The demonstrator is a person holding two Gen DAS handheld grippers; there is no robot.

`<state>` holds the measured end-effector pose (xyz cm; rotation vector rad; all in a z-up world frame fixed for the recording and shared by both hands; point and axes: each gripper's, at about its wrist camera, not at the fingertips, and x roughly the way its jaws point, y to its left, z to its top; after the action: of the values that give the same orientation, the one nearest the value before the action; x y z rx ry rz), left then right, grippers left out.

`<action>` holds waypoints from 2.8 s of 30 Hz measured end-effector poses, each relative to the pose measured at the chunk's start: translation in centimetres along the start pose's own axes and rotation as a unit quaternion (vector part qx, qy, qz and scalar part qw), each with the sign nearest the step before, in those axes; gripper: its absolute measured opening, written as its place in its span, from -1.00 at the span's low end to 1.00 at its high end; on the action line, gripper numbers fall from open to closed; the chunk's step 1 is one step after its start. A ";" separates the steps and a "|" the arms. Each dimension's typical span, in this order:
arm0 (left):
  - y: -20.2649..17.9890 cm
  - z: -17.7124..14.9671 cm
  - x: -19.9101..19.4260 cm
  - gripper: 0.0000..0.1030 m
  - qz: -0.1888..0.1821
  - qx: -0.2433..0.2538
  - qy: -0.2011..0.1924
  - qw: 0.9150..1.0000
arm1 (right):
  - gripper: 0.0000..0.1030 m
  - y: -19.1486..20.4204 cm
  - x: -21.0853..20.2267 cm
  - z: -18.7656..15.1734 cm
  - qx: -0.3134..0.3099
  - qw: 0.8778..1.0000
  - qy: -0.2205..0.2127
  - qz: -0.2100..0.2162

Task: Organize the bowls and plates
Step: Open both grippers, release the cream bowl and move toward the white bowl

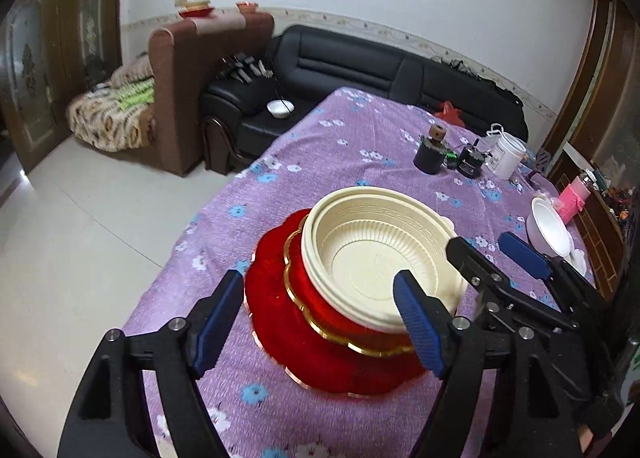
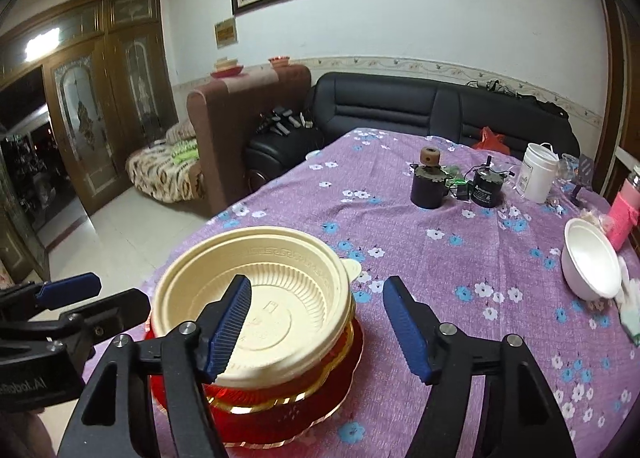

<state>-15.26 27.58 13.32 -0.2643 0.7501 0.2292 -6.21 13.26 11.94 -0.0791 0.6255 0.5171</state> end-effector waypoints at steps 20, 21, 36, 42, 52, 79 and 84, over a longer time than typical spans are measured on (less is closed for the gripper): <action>-5.3 -6.2 -3.2 0.61 0.026 0.042 -0.027 0.998 | 0.61 -3.8 -8.5 -7.4 0.033 0.989 -0.003 -0.142; -5.6 -6.3 -3.2 0.61 0.024 0.045 -0.025 0.998 | 0.61 -4.0 -8.8 -7.6 0.034 0.989 -0.003 -0.147; -9.9 -8.0 -2.5 0.61 0.014 0.091 -0.007 0.996 | 0.66 -6.9 -11.8 -9.2 0.052 0.980 -0.013 -0.194; -11.2 -8.3 -2.0 0.61 0.011 0.104 -0.001 0.994 | 0.67 -7.6 -11.9 -9.5 0.058 0.979 -0.009 -0.198; -12.1 -8.3 -1.0 0.61 0.010 0.116 0.010 0.993 | 0.67 -8.6 -11.3 -9.8 0.064 0.978 0.000 -0.196; -14.6 -7.8 0.7 0.61 0.020 0.141 0.018 0.990 | 0.67 -13.6 -11.2 -9.7 0.101 0.973 0.023 -0.206; -14.8 -7.5 1.0 0.61 0.020 0.143 0.019 0.989 | 0.67 -14.5 -11.2 -9.6 0.105 0.972 0.028 -0.210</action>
<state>-14.94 11.37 9.61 0.0193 0.8159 0.1524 -12.06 -6.41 9.38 -0.0233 0.6932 0.0383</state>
